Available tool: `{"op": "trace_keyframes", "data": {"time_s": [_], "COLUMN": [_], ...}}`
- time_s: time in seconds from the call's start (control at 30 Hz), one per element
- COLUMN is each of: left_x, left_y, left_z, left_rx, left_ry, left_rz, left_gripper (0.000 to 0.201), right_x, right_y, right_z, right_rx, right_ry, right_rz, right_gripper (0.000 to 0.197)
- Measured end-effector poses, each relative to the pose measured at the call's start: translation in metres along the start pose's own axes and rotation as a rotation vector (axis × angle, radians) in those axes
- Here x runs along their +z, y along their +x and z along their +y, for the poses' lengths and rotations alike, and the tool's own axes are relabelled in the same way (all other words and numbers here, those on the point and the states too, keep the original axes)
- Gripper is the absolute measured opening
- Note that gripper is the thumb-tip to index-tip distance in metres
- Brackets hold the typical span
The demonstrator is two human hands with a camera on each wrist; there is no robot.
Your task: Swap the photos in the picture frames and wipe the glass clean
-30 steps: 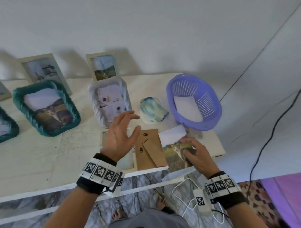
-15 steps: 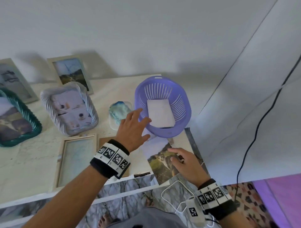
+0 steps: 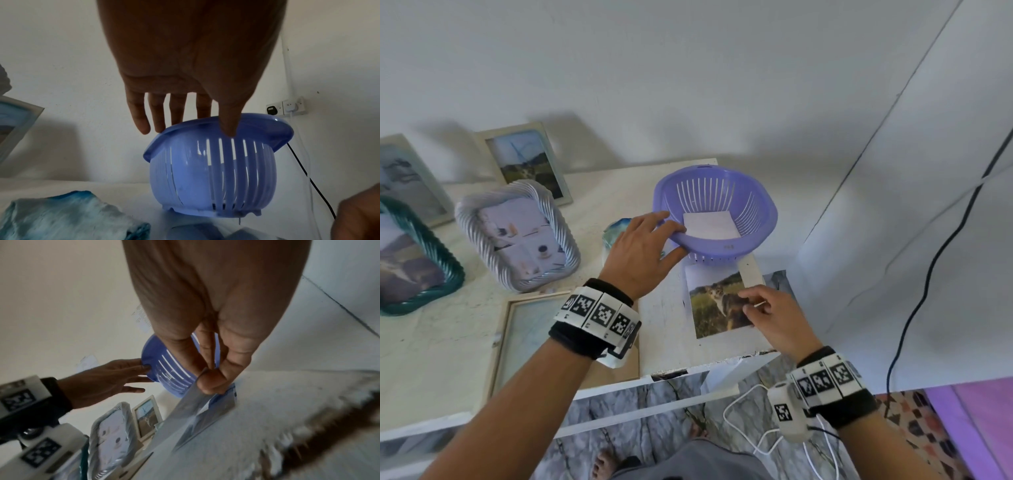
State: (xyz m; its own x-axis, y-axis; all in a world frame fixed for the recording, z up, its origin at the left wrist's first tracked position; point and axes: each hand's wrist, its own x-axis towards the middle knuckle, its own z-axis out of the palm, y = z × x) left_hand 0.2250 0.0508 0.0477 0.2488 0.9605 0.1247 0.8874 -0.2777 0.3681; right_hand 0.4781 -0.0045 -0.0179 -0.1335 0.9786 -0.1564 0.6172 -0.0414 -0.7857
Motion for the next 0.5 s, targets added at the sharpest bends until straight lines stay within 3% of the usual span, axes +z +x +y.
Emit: {"op": "trace_keyframes", "data": {"time_s": [0.23, 0.5], "left_x": [-0.006, -0.006], "left_y": [0.006, 0.006], "left_z": [0.000, -0.002], "left_rx": [-0.006, 0.004], "left_ry": [-0.049, -0.059], "left_rz": [-0.001, -0.004], "left_gripper": [0.041, 0.042], "right_x": [0.004, 0.017], "right_y": [0.041, 0.054], "right_z": [-0.012, -0.005], "right_rx": [-0.023, -0.029], "right_ry": [-0.321, -0.491], "right_rz": [0.013, -0.027], "right_gripper": [0.025, 0.025]}}
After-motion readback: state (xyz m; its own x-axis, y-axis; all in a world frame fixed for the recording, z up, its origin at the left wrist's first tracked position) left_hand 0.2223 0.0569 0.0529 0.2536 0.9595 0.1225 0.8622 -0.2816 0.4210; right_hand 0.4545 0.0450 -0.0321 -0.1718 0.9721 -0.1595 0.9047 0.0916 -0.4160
